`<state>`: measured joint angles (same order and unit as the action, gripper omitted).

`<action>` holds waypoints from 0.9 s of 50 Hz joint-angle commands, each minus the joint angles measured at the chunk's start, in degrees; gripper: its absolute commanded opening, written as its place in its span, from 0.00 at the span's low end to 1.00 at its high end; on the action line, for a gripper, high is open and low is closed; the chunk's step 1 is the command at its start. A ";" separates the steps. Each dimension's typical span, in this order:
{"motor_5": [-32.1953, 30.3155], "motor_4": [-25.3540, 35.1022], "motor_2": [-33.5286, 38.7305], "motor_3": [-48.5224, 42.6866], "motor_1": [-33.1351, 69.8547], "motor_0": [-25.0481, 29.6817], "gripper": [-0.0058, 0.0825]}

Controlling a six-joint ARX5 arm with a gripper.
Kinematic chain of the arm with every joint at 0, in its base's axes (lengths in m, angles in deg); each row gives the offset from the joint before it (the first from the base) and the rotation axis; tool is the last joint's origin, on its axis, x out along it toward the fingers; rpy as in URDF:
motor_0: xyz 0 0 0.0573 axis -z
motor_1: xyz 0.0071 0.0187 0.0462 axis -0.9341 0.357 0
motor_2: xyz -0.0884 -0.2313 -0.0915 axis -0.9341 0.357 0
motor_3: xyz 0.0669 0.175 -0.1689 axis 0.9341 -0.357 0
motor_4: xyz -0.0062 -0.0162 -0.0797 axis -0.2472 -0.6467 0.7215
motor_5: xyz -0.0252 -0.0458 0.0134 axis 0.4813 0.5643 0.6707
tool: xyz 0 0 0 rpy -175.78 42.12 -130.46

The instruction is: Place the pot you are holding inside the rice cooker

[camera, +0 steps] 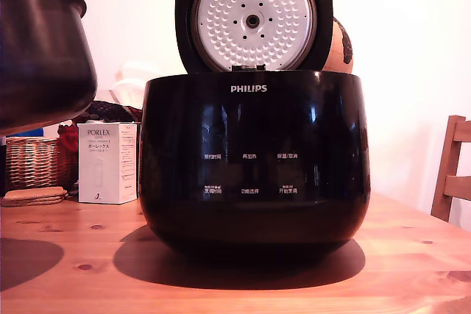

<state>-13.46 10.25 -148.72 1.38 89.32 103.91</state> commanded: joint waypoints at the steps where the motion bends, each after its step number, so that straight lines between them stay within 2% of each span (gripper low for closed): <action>1: -0.46 -0.94 -1.68 1.03 -1.25 0.22 0.04; 23: -0.46 -0.59 -10.03 1.03 -1.20 0.52 0.04; 45: -1.55 0.07 -19.89 1.03 1.40 8.07 0.04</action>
<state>-14.10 10.79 -166.63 0.95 89.76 111.35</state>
